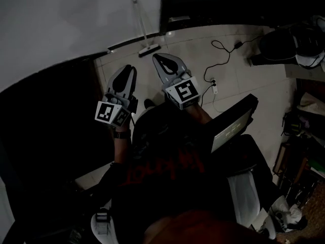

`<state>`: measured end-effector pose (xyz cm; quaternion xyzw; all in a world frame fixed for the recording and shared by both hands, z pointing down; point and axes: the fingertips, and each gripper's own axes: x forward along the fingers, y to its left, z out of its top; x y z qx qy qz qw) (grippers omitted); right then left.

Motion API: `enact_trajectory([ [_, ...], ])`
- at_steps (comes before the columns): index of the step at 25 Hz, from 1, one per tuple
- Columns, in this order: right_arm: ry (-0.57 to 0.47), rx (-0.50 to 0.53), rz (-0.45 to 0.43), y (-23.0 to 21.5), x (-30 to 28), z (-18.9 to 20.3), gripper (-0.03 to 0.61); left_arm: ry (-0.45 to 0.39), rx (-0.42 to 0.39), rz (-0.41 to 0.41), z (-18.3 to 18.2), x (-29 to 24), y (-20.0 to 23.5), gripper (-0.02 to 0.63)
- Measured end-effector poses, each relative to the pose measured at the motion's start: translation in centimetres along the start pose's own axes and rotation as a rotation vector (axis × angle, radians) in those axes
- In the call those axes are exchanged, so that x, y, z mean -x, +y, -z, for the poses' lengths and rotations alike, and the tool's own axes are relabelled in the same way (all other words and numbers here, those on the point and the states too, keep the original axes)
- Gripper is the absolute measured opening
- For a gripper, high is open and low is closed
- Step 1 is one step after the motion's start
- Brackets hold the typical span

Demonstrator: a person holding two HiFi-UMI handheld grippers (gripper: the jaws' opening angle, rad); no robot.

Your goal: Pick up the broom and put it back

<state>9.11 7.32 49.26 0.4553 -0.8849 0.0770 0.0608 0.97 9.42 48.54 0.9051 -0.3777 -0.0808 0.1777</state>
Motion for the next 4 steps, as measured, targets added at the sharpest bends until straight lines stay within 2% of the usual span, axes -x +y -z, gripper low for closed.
enact_trajectory([
  [4,0.005,0.013,-0.070,1.5,-2.4,1.9,0.000,-0.019,0.013,-0.005,0.5,0.9,1.5,0.085],
])
